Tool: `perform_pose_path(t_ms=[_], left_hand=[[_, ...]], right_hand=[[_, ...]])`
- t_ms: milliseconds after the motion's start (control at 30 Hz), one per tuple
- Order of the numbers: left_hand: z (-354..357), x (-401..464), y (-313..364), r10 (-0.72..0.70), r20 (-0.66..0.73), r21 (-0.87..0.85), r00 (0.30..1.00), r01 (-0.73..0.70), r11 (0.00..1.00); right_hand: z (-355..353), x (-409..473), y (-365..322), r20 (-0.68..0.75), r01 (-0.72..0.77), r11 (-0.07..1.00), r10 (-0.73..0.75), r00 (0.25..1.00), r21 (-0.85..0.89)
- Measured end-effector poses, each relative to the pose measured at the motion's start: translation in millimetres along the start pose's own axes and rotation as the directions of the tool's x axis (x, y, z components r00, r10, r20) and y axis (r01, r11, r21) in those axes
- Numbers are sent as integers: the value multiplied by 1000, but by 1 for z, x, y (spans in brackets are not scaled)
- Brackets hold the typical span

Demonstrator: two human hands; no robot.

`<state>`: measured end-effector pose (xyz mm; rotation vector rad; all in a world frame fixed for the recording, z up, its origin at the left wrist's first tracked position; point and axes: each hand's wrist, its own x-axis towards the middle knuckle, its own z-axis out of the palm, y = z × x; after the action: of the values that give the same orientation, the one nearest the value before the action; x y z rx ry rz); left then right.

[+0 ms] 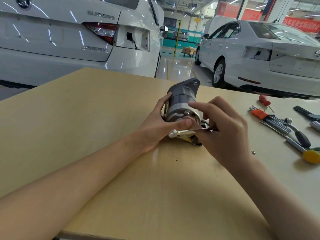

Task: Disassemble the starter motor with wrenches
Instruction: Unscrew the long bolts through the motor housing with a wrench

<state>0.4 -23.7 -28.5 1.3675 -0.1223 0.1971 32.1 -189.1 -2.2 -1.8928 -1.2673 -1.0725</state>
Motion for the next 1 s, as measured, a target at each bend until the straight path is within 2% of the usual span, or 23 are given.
perform_pose_path(t_ms=[100, 300, 500, 667, 767, 900, 1000], left_hand=[[0, 0, -1, -4, 1, 9, 1000, 4, 1000], [-1, -1, 1, 6, -15, -45, 1000, -6, 999], [1, -1, 2, 17, -1, -50, 1000, -17, 999], [0, -1, 0, 26, 23, -66, 999, -25, 997], [0, -1, 0, 37, 28, -24, 999, -36, 999], [3, 0, 3, 8, -14, -133, 1000, -10, 991], [4, 0, 7, 7, 1, -204, 1000, -7, 979]], right_hand=[[0, 2, -1, -29, -34, 999, 34, 999, 11], [2, -2, 0, 44, 107, 994, -105, 993, -33], [1, 0, -4, 15, -68, 998, 68, 998, 14], [0, 3, -13, 43, -108, 994, 109, 993, -15], [2, 7, -20, 86, -247, 969, 245, 966, 11], [5, 13, -27, 164, -352, 936, 347, 924, 1], [4, 15, -29, 194, -365, 930, 364, 911, -32]])
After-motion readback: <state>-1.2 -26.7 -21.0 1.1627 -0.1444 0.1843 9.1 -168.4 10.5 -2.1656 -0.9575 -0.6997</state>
